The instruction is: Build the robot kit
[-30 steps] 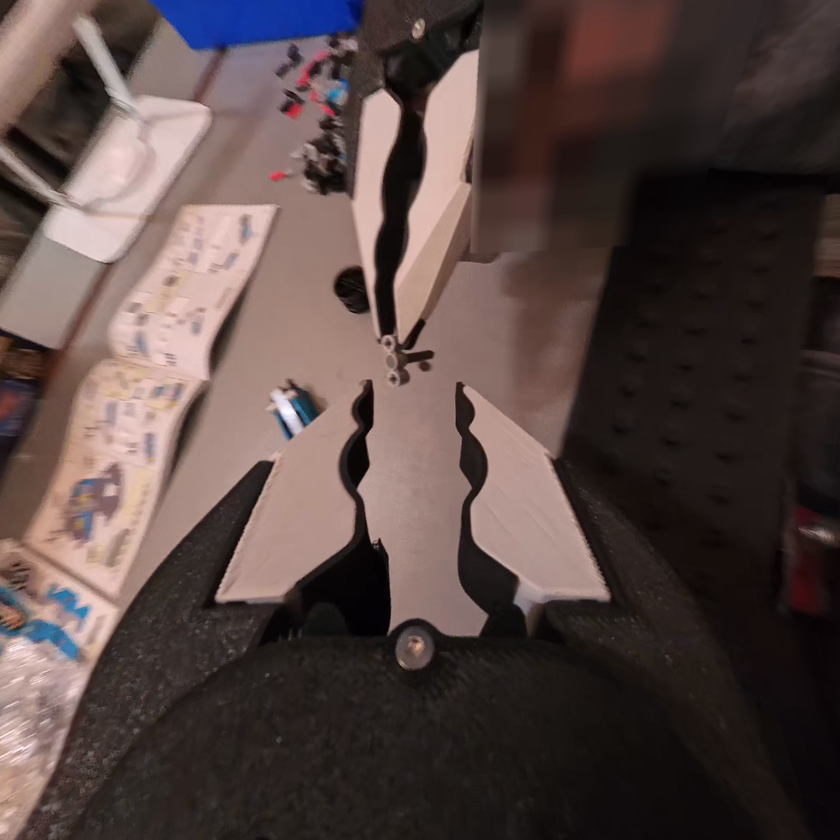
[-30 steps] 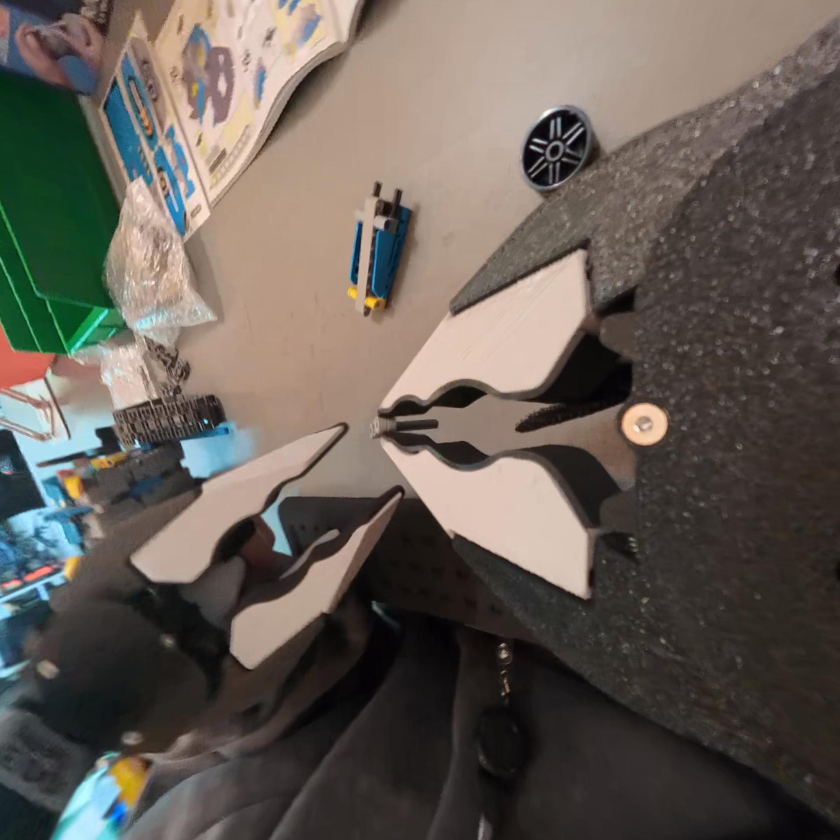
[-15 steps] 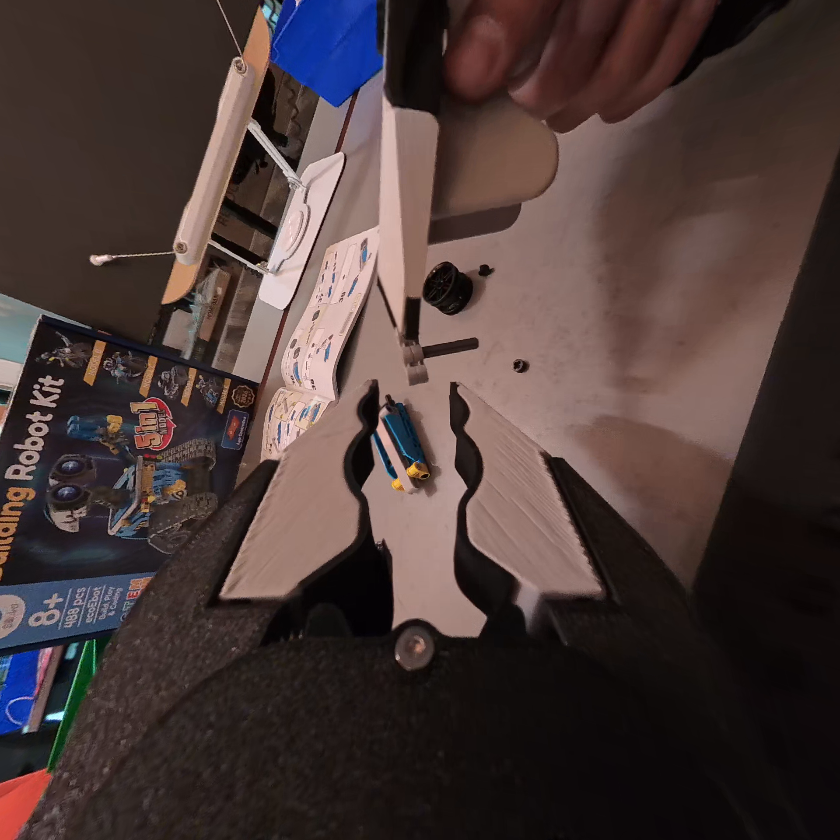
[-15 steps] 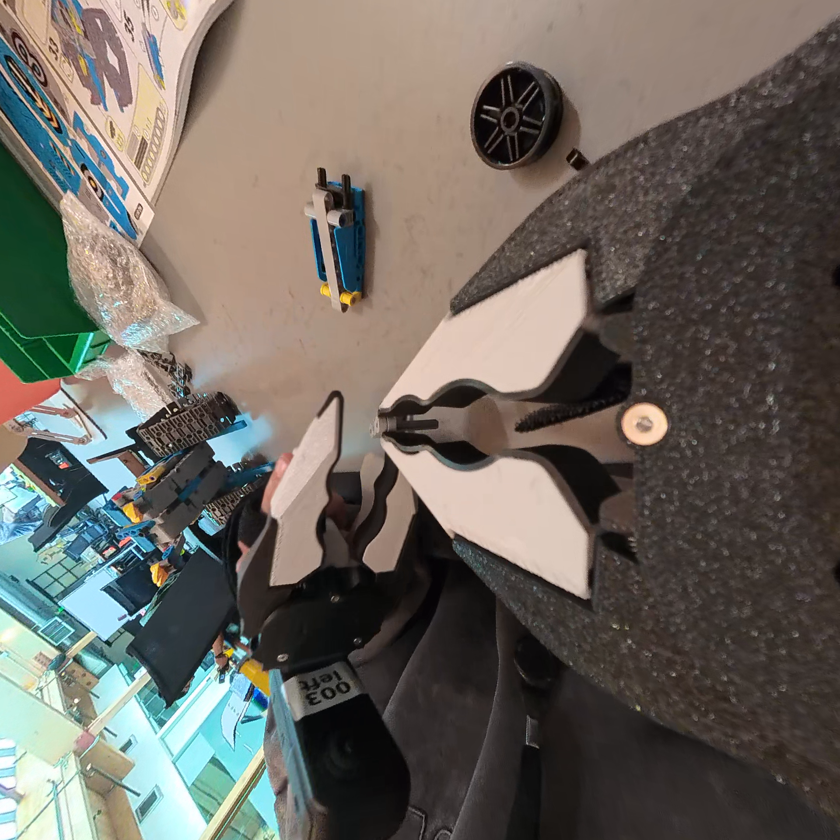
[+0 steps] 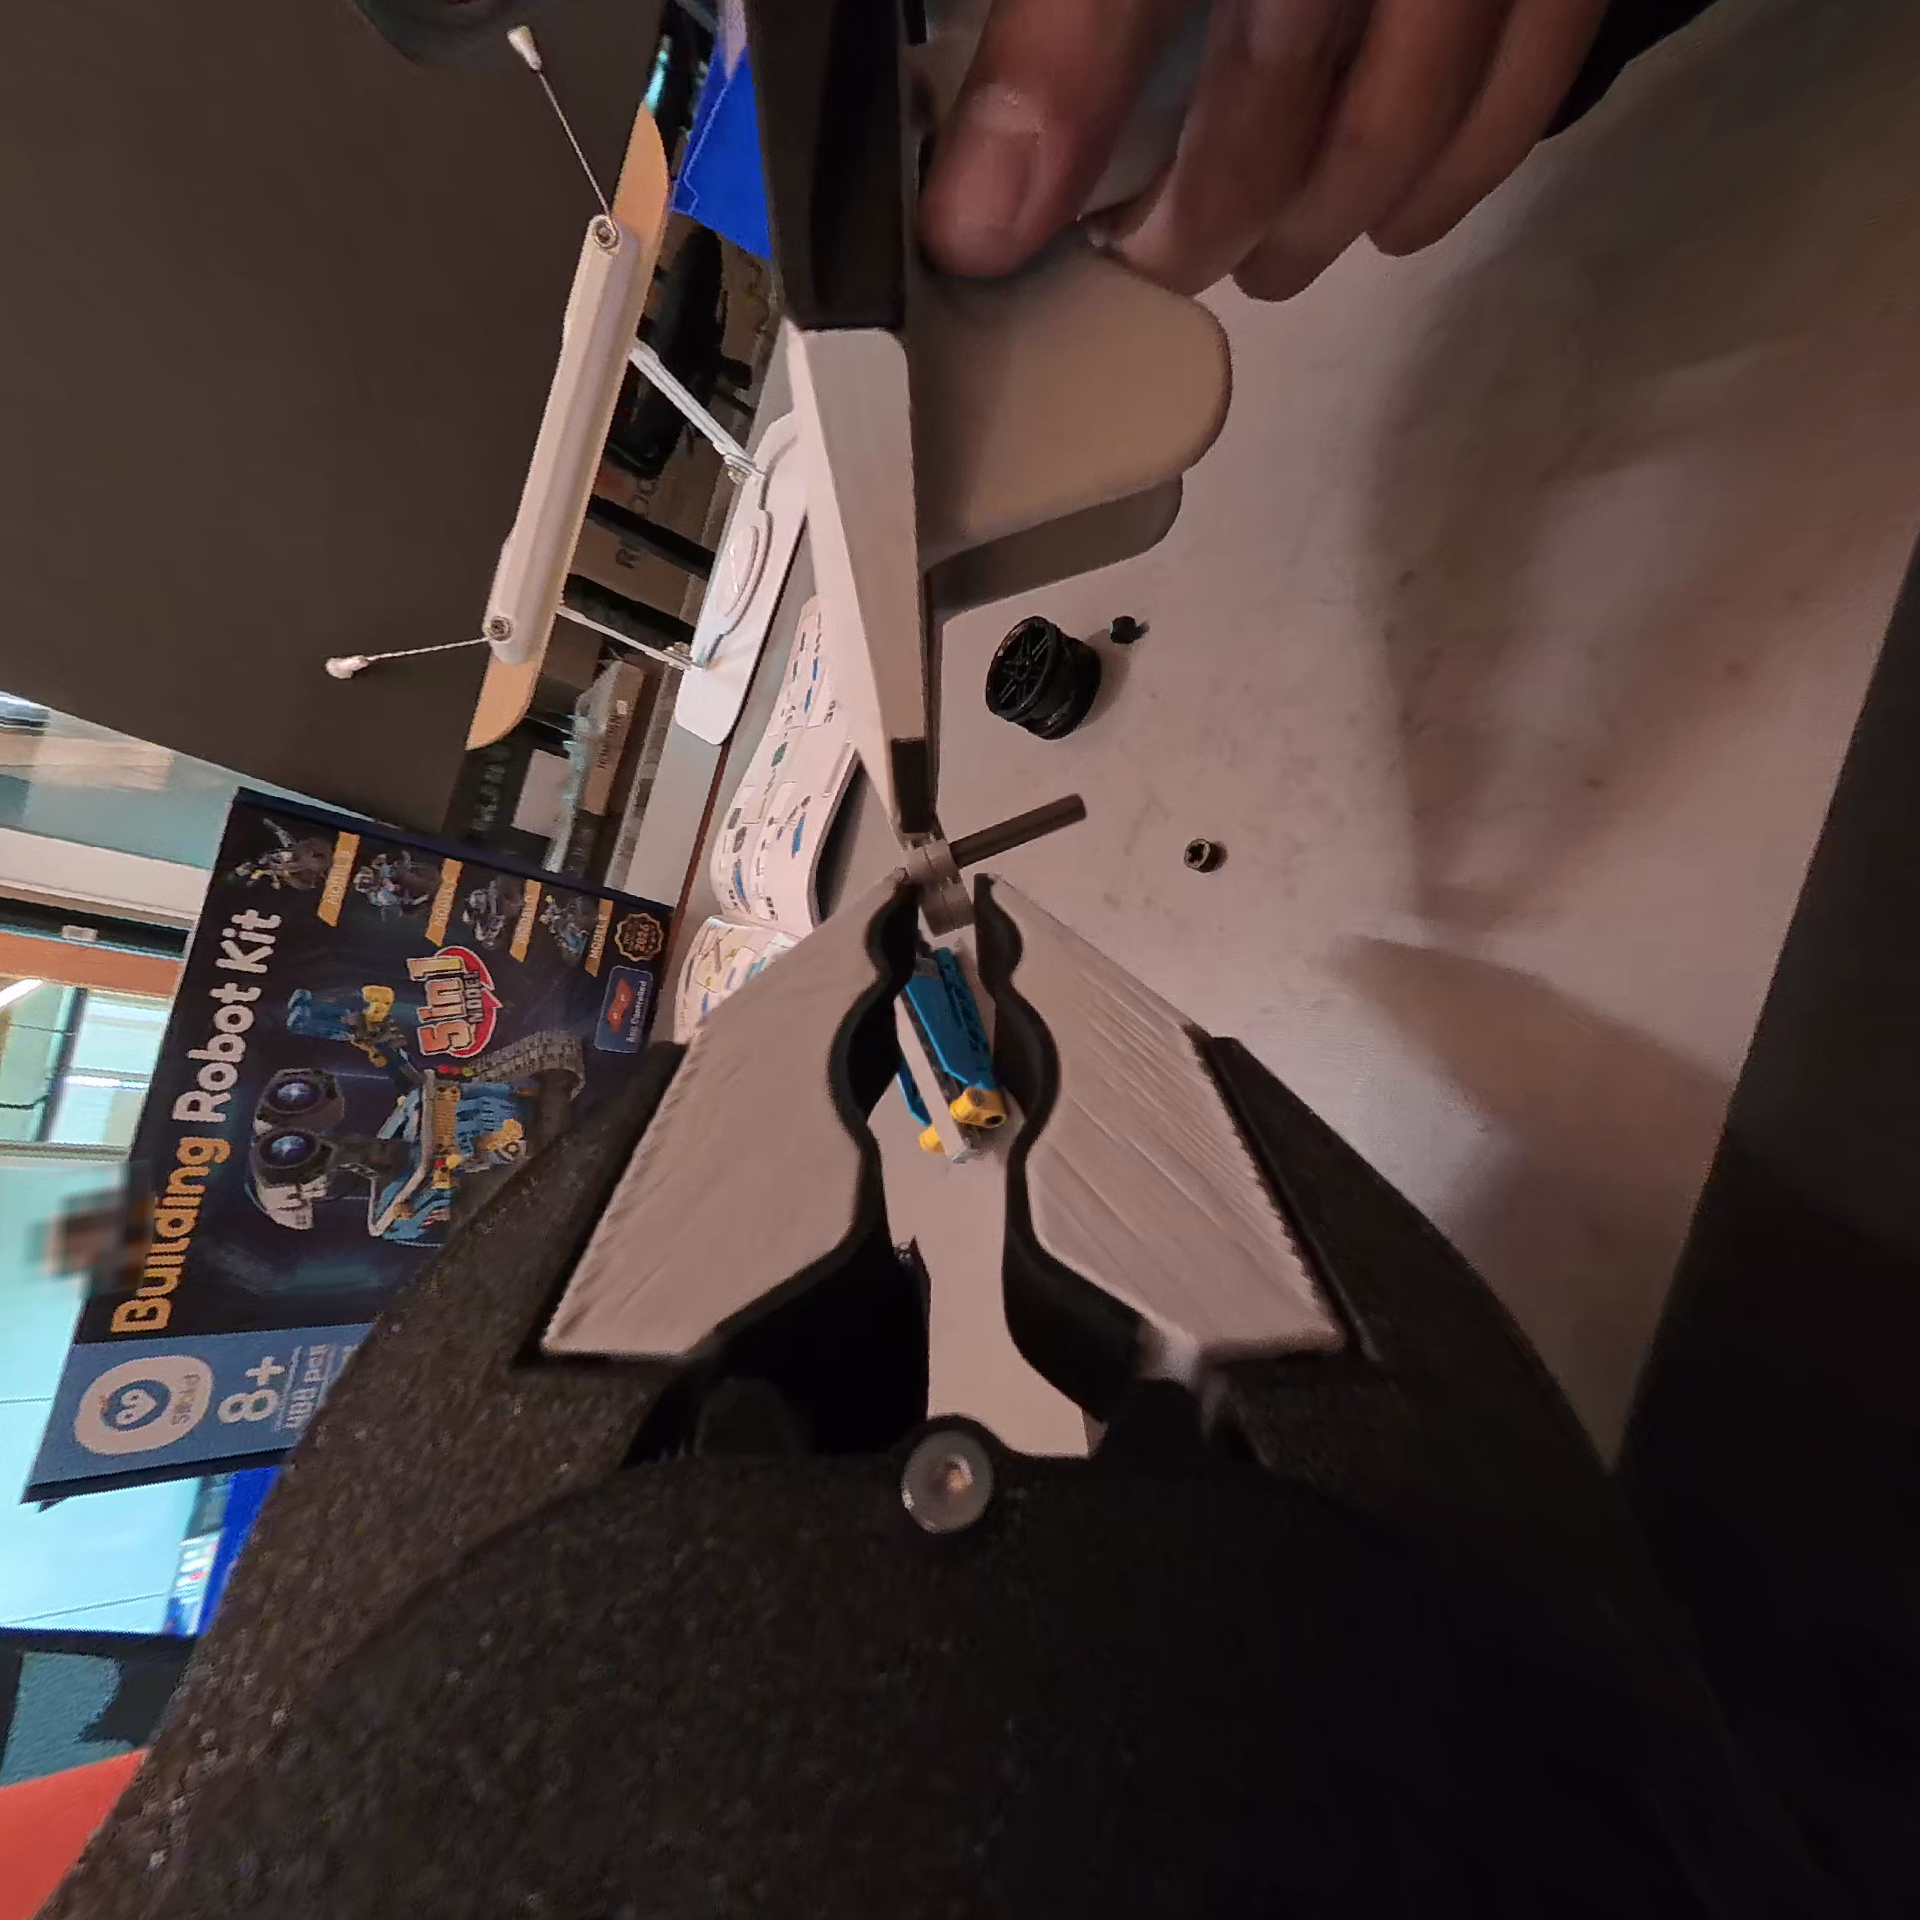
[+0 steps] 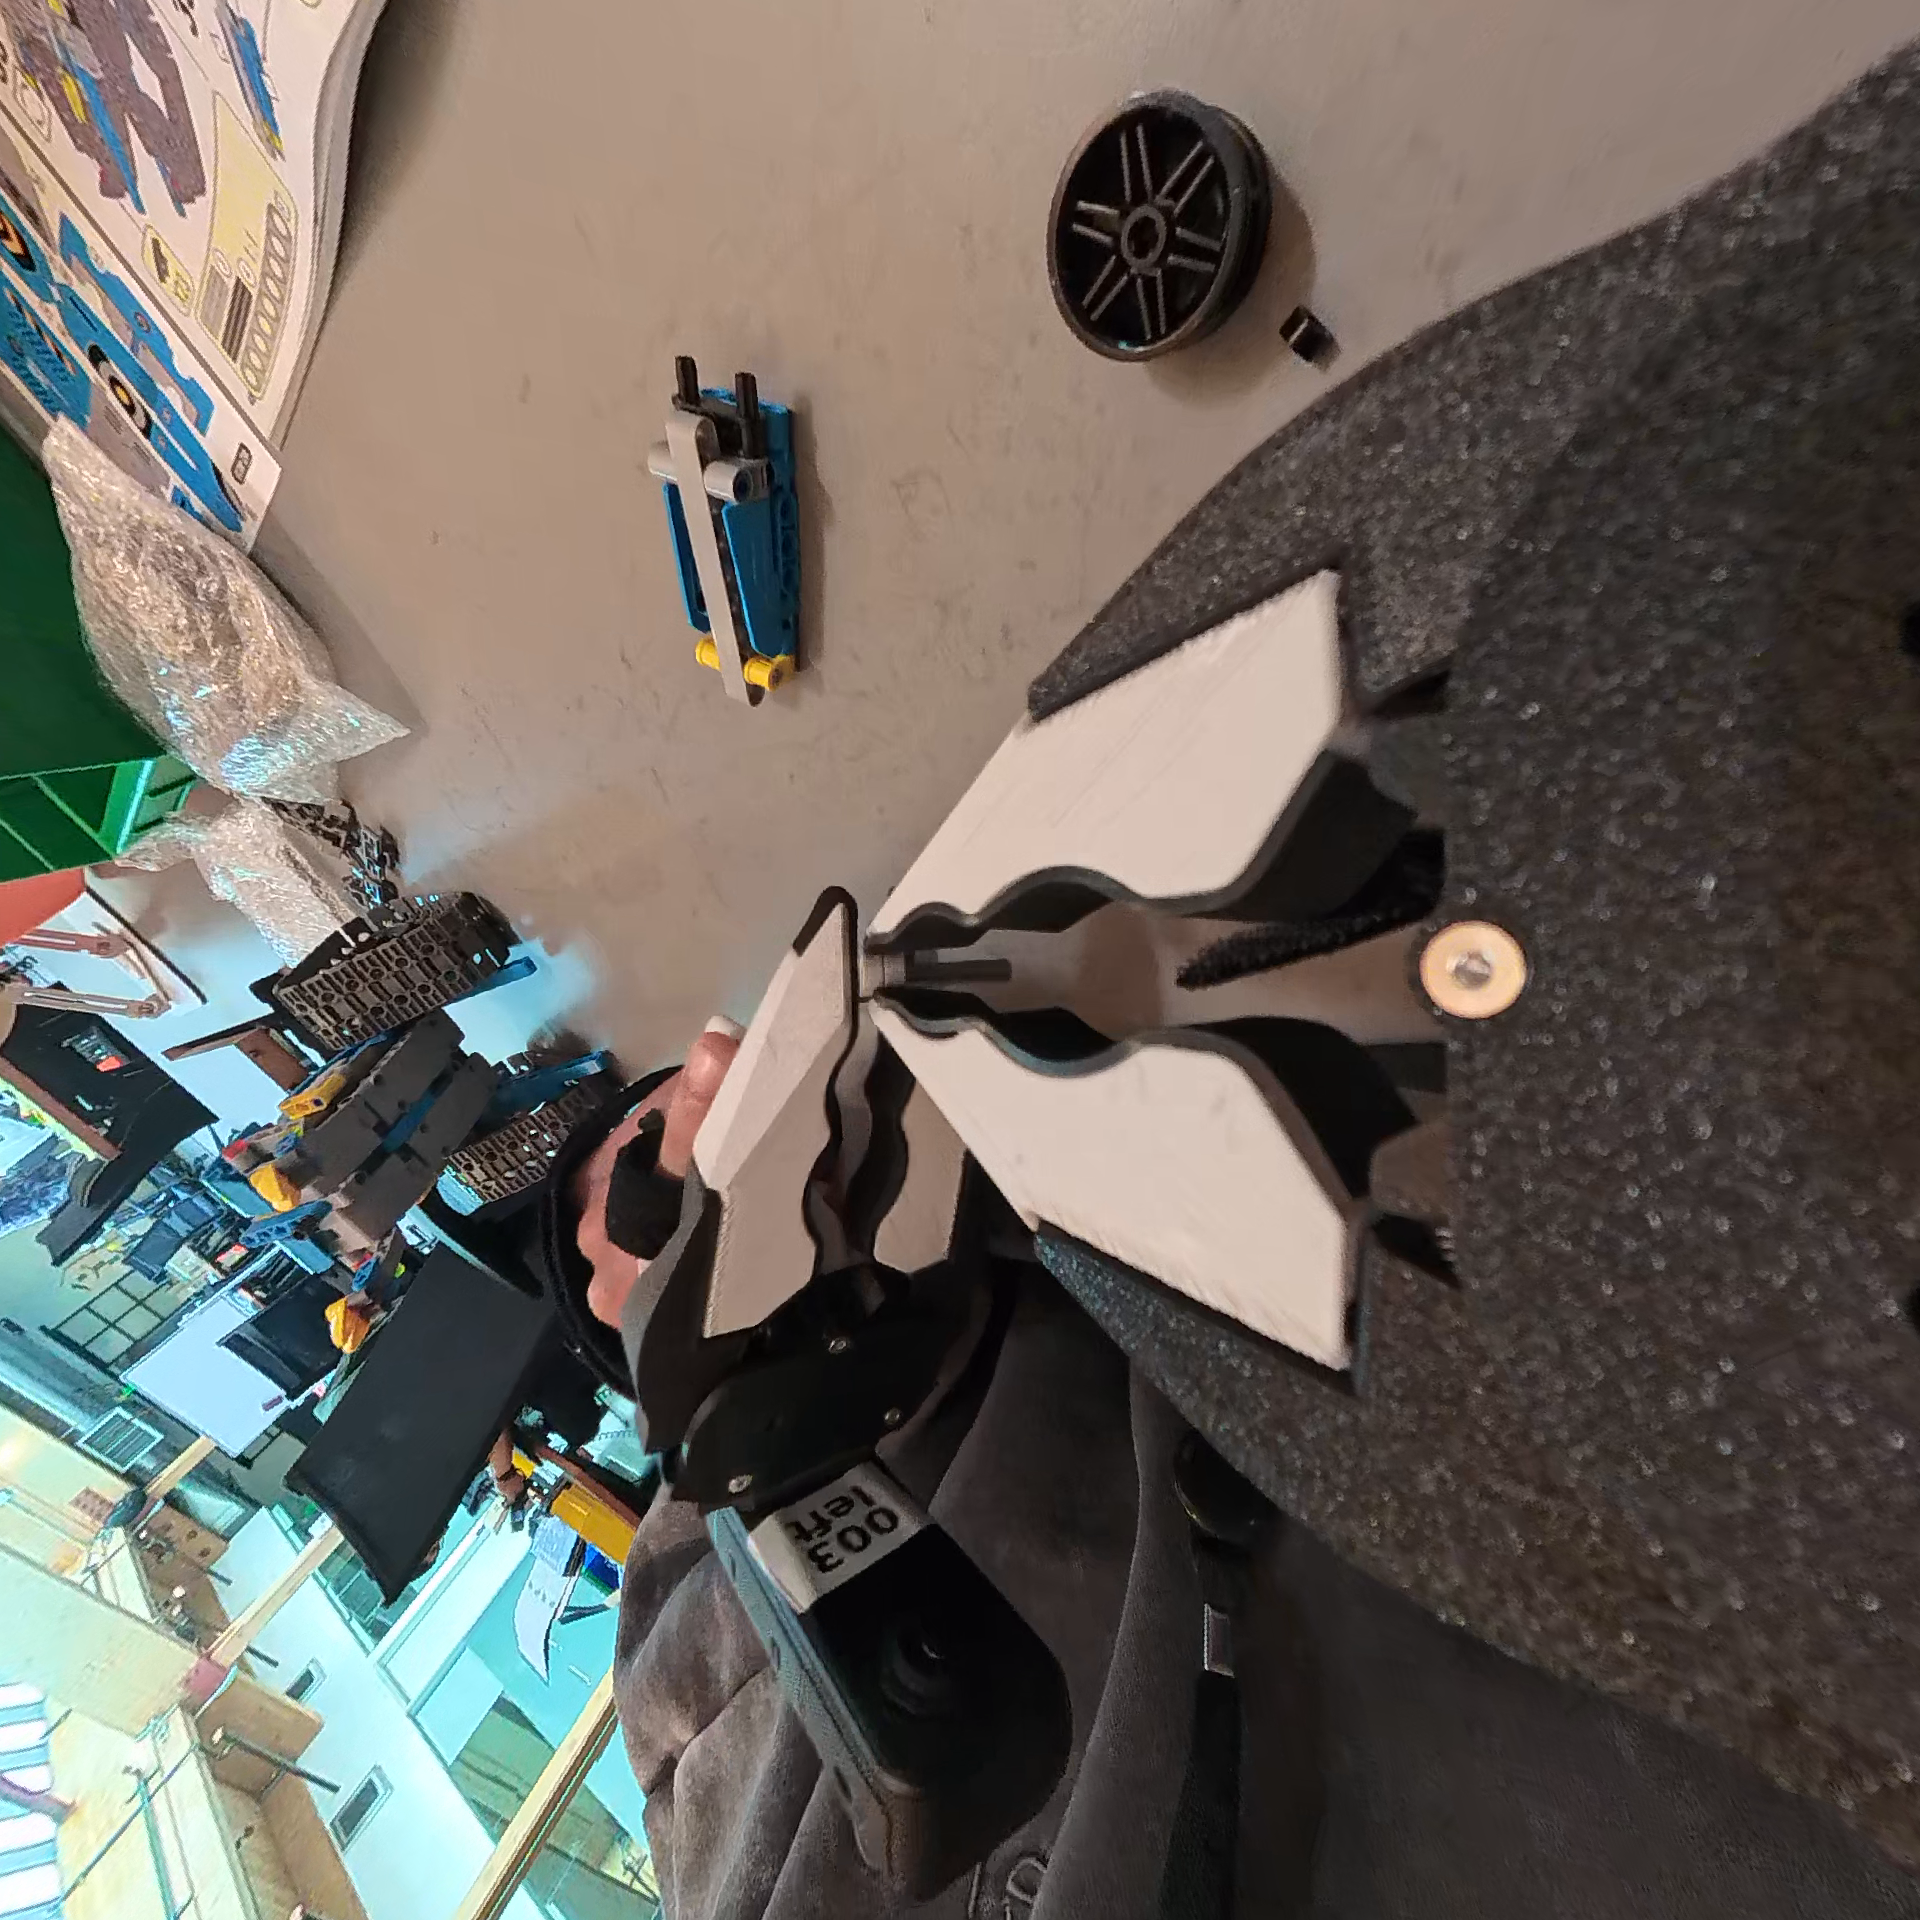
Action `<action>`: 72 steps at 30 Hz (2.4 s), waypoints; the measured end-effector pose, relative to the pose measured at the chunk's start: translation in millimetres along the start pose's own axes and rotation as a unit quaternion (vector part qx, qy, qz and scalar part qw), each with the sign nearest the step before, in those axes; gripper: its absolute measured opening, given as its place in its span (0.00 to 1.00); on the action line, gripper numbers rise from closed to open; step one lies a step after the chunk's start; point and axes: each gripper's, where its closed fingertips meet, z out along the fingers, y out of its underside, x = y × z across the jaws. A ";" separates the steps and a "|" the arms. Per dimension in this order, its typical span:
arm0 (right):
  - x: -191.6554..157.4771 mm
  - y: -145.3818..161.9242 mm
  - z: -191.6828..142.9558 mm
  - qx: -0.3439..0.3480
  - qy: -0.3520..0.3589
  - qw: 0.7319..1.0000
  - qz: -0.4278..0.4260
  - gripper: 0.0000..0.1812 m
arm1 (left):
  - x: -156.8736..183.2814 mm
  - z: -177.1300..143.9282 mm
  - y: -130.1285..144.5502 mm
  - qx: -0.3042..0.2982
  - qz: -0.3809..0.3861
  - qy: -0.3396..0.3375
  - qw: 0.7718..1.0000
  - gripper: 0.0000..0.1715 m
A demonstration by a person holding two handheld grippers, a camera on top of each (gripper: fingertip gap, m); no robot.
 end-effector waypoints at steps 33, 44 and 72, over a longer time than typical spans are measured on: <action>61.4 59.7 4.7 -0.213 0.226 0.920 -0.238 0.07 | -18.4 5.3 40.7 0.031 -0.409 0.127 0.903 0.04; 27.2 13.0 14.5 -0.091 0.254 0.893 -0.361 0.04 | -5.8 11.9 46.6 0.015 -0.443 0.175 0.879 0.04; 23.8 -1.4 29.7 -0.061 0.307 0.834 -0.455 0.04 | 1.2 14.1 45.0 0.013 -0.493 0.223 0.841 0.04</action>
